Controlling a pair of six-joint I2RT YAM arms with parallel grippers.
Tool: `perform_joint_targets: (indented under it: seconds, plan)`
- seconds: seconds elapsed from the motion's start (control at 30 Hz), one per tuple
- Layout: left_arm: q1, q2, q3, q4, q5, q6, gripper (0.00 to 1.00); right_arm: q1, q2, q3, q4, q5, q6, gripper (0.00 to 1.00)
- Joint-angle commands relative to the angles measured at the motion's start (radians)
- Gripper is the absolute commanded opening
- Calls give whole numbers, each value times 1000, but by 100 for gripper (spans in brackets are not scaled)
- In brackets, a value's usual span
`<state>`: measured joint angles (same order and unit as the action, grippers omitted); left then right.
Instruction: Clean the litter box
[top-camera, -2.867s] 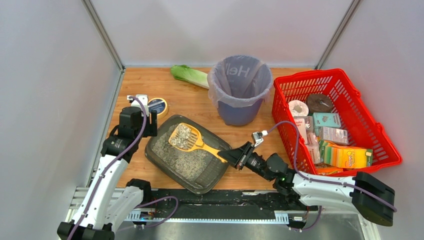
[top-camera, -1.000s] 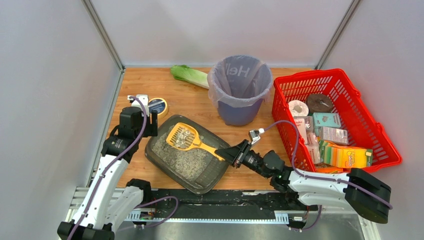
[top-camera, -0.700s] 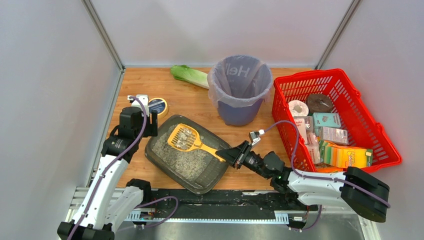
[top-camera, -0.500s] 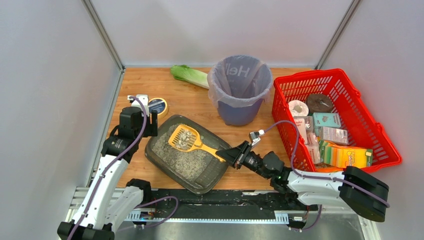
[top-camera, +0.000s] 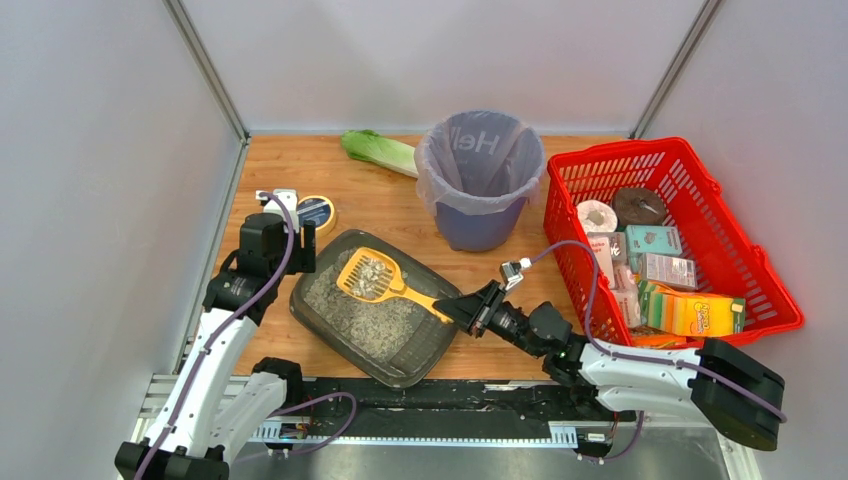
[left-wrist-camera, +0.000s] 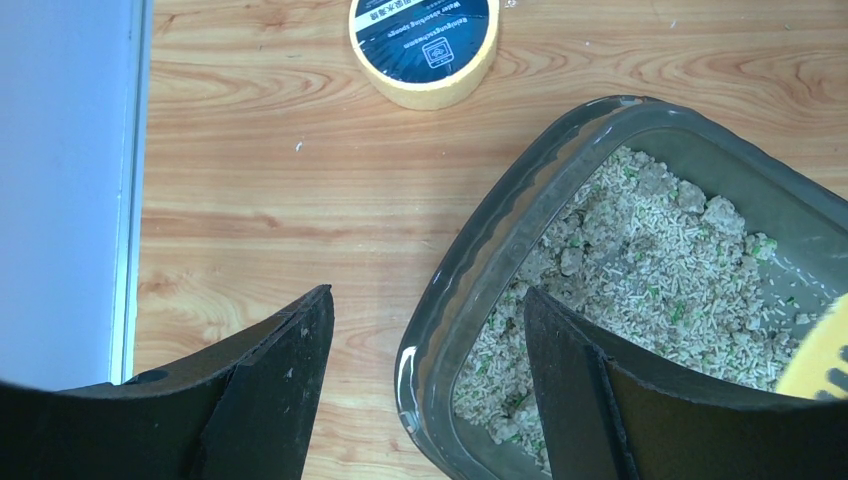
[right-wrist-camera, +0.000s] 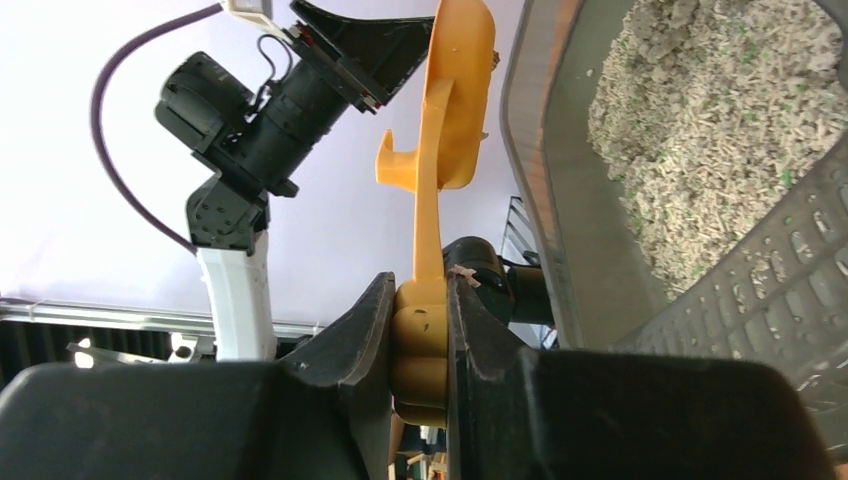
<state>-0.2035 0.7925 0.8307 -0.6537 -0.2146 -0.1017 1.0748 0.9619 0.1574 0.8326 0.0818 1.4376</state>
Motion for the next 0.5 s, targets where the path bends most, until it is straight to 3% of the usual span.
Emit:
perform_joint_targets:
  seconds: [0.0, 0.07, 0.13, 0.2, 0.27, 0.37, 0.4, 0.47]
  plan:
    - [-4, -3, 2, 28, 6, 4, 78, -7, 23, 64, 55, -55, -48, 0]
    - [-4, -1, 8, 32, 9, 4, 78, -16, 26, 73, 7, -47, -39, 0]
    - [-4, 5, 13, 25, 9, 5, 78, -24, 3, -25, 57, 79, 50, 0]
    - [-4, -1, 7, 22, 6, 3, 78, -22, 52, -18, 155, -13, -4, 0]
    - [-4, -4, 4, 31, 7, 4, 78, -24, 81, 73, 111, -111, -22, 0]
    - [-4, 4, 16, 26, 9, 7, 78, -36, 66, -43, 140, 37, 89, 0]
    - [-4, 2, 15, 23, 8, 5, 78, -35, 73, -47, 214, 24, 69, 0]
    - [-4, -7, 2, 26, 3, 4, 78, -35, 112, 48, 182, -66, 12, 0]
